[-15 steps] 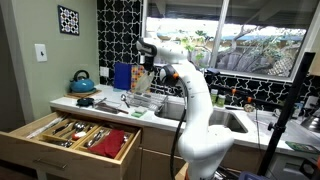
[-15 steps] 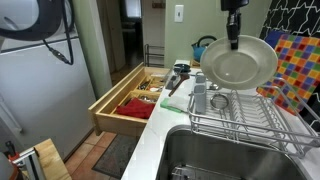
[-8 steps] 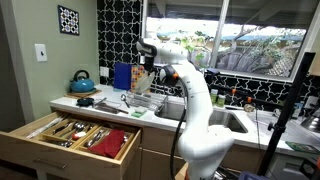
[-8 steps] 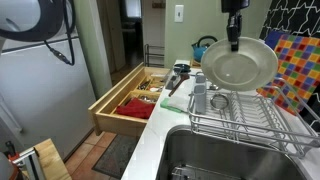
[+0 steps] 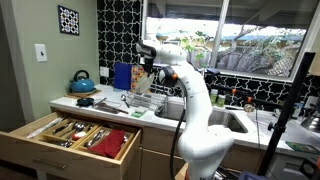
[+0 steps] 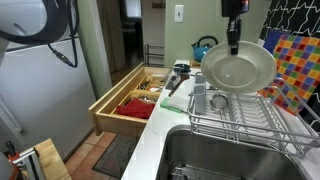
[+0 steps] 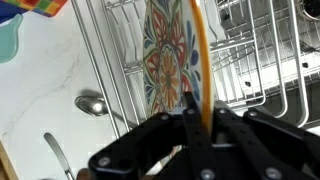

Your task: Pick up the plate, turn it around, then place it back on the plate rack

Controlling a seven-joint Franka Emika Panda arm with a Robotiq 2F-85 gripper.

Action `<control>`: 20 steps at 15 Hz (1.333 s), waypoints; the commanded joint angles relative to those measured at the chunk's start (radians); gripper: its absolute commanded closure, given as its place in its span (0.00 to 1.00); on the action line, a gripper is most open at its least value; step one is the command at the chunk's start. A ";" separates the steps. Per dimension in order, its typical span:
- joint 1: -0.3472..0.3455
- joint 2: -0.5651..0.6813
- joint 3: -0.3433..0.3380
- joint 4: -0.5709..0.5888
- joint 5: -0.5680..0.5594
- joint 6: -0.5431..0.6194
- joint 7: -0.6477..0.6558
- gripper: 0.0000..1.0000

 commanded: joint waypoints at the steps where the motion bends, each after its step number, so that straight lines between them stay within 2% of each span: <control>1: -0.016 0.036 0.002 0.045 -0.013 -0.010 -0.090 0.95; 14: -0.021 0.104 0.007 0.106 -0.008 -0.028 -0.110 0.93; 15: -0.021 0.109 0.006 0.113 -0.008 -0.027 -0.109 0.90; 16: -0.021 0.112 0.006 0.118 -0.009 -0.029 -0.111 0.80; 17: -0.021 0.113 0.005 0.119 -0.012 -0.036 -0.117 0.65; 18: -0.023 0.114 0.005 0.121 -0.012 -0.038 -0.121 0.64; 20: -0.026 0.118 0.005 0.127 -0.015 -0.048 -0.129 0.49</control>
